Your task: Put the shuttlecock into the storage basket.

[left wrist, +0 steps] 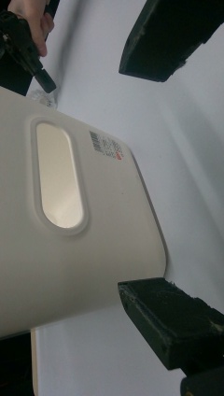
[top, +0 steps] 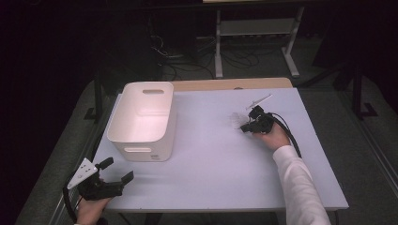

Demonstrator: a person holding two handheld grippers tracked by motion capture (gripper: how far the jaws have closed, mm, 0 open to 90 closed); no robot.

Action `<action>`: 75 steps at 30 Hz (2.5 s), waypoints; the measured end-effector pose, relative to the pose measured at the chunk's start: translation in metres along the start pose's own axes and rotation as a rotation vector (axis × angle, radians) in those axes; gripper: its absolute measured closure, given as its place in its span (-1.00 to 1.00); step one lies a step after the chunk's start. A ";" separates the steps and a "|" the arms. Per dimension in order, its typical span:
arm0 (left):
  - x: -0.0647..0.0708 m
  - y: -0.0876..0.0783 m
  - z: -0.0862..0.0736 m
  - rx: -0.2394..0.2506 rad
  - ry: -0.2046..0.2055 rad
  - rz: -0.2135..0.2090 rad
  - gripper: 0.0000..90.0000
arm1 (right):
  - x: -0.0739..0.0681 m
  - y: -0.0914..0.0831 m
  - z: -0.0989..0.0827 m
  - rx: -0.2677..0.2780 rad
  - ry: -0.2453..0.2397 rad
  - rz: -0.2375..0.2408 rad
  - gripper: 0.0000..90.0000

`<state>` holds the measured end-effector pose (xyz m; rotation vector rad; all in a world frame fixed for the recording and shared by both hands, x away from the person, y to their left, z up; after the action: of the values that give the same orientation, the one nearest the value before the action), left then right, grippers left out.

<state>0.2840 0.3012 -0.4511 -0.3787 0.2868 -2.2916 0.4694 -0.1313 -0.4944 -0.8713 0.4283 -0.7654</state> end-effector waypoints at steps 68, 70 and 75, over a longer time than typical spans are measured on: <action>0.001 0.000 0.000 0.001 -0.004 -0.007 -1.00 | 0.039 0.005 0.045 0.106 0.123 -0.131 0.93; 0.001 0.000 0.000 0.000 -0.003 -0.008 -1.00 | 0.038 0.001 0.046 0.109 0.114 -0.132 0.91; 0.001 0.001 0.000 0.002 -0.005 -0.008 -1.00 | 0.042 -0.011 0.047 0.129 0.118 -0.131 0.70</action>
<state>0.2839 0.3003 -0.4512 -0.3848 0.2805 -2.2986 0.5214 -0.1428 -0.4592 -0.7405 0.4238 -0.9585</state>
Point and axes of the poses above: each handheld gripper's, and its own axes: y roughly forward along the jaws, z roughly out of its top, x roughly to its right, the point moved 8 cm from there along y, roughly forward along the jaws, and after that the axes turned 9 degrees about -z, right-handed, at the moved point
